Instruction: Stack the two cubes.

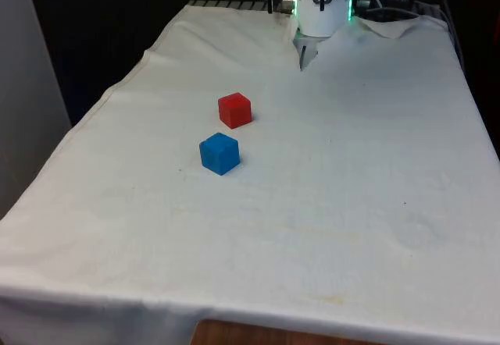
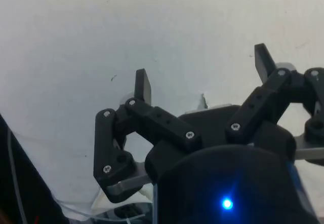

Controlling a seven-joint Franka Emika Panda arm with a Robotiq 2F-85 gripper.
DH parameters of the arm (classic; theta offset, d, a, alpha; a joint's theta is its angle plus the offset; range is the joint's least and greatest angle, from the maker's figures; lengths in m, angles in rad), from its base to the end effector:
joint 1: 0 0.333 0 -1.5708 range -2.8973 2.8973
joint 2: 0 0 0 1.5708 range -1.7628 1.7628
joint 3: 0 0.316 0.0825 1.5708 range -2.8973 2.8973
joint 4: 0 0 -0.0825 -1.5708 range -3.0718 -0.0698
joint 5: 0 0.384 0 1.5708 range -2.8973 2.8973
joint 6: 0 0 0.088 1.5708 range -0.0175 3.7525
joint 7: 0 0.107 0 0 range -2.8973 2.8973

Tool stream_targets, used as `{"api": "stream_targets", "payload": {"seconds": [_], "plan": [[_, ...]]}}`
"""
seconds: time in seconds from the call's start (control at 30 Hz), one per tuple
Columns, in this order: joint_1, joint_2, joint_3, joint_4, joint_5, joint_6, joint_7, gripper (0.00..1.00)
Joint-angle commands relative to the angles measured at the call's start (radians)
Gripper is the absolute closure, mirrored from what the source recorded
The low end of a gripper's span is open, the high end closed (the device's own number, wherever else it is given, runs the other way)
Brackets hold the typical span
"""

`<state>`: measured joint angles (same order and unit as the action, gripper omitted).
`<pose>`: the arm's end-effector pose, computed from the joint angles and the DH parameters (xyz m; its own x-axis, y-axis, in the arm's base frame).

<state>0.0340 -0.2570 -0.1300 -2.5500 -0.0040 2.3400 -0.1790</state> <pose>0.4332 -0.0410 0.3640 0.9948 0.0884 0.0496 0.0896 -0.9957 -0.0215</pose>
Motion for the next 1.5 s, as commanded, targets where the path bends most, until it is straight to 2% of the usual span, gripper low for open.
{"api": "stream_targets", "payload": {"seconds": [0.0,0.1,0.13,0.17,0.2,0.3,0.4,0.43,0.5,0.73,0.77,0.9,1.07,1.1,1.33,1.37,1.47], "plan": [[-0.007,-0.004,-0.01,-0.003,-0.006,-0.001,-0.016,0.0],[-0.012,-0.003,-0.028,-0.002,-0.007,-0.001,-0.038,0.0],[-0.006,0.0,-0.023,0.0,-0.001,0.0,-0.029,0.0],[-0.013,-0.003,-0.034,-0.001,-0.008,-0.001,-0.045,0.0],[-0.014,-0.001,-0.049,0.001,-0.009,-0.001,-0.061,0.0],[-0.017,0.003,-0.07,0.005,-0.011,-0.001,-0.084,0.0],[-0.017,0.007,-0.09,0.008,-0.013,0.001,-0.105,0.0],[-0.012,0.001,-0.089,0.004,-0.004,0.0,-0.105,0.0],[-0.019,0.014,-0.106,0.014,-0.016,0.001,-0.125,0.0],[-0.023,0.048,-0.138,0.036,-0.016,0.004,-0.158,0.0],[-0.019,0.041,-0.139,0.032,-0.01,0.001,-0.158,0.0],[-0.024,0.072,-0.15,0.052,-0.014,0.005,-0.16,0.0],[-0.021,0.094,-0.162,0.062,-0.01,0.006,-0.152,0.0],[-0.024,0.099,-0.163,0.061,-0.012,0.015,-0.143,0.0],[-0.023,0.127,-0.17,0.06,-0.01,0.036,-0.097,0.0],[-0.021,0.122,-0.17,0.061,-0.01,0.024,-0.106,0.0],[-0.023,0.137,-0.171,0.059,-0.01,0.044,-0.077,0.0]]}}
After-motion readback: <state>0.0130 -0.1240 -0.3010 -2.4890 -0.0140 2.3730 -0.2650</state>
